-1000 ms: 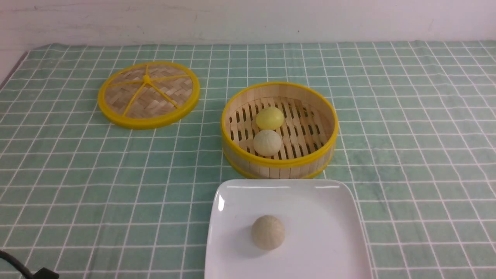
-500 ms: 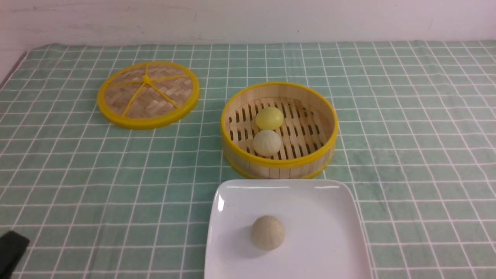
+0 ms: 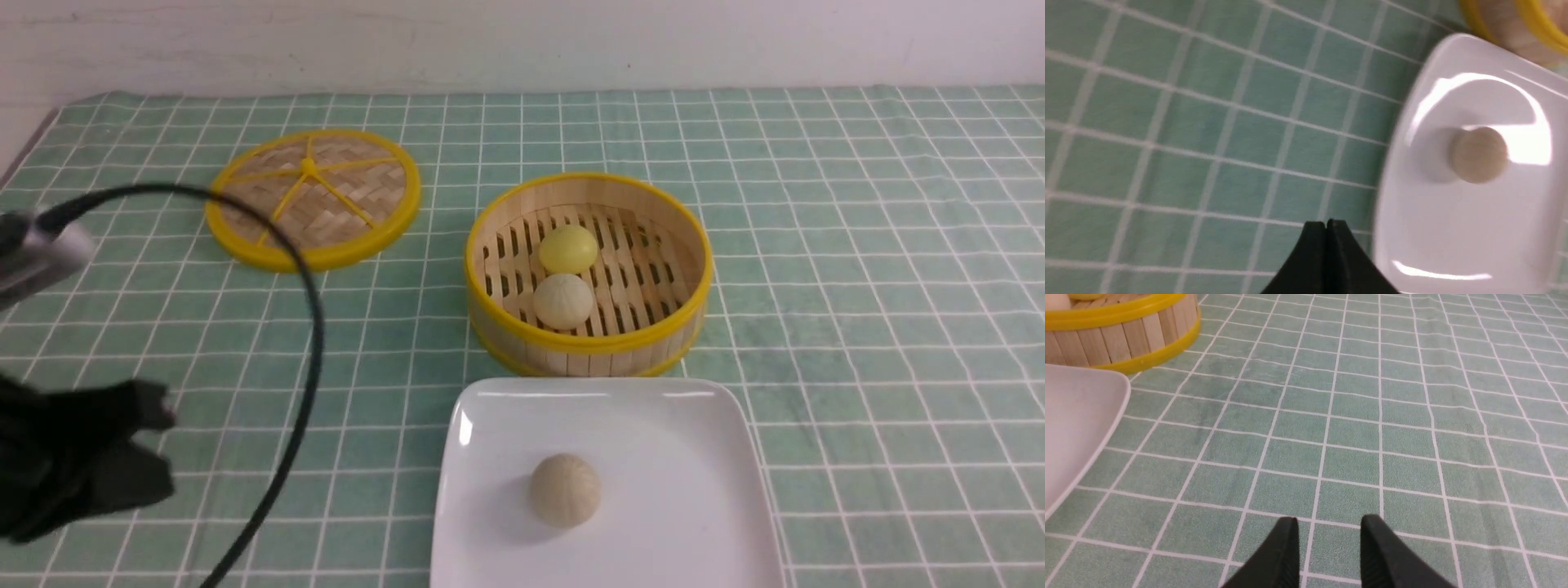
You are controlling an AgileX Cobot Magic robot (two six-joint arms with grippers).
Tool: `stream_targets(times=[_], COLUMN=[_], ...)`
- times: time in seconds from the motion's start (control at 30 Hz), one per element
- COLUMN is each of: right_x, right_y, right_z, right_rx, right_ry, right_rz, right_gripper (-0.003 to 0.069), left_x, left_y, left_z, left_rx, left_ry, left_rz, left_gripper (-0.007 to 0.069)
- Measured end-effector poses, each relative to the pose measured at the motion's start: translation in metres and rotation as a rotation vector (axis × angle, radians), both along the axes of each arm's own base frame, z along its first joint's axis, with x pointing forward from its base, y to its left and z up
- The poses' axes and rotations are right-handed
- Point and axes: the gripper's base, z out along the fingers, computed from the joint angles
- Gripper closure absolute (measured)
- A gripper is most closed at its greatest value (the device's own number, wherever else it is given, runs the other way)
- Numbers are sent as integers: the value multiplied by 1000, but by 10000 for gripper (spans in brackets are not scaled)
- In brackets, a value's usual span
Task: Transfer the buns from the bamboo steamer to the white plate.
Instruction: 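Reach into the bamboo steamer and grasp a bun with the left gripper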
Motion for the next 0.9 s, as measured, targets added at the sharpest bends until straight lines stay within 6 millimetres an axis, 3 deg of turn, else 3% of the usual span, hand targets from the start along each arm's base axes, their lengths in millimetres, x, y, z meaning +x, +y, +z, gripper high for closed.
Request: stream_targets(times=[0.03,0.13,0.23,0.37,0.53,0.7,0.9], right_x=[0,0,0,0,0,0,0], right_y=[0,0,0,0,0,0,0], right_z=[0,0,0,0,0,0,0], right_rx=[0,0,0,0,0,-1,-3], right_ry=[0,0,0,0,0,0,0], right_rz=[0,0,0,0,0,0,0], right_gripper=[419,419,419,419,419,419,419], left_x=[5,38,69,111,161,197,225], left_y=[-2,-35,-67,-105,-152,-193,-219], left_z=[1,4,-2,-18,-19,-27,-38], left_rx=[0,-97,-102,-13,87,179,343], left_ry=[0,2,16,54,13,-47,-153], left_rz=[-27,-246,-328,-362,-387,-468,-552], left_gripper=[623,610,569,467,300,202,192])
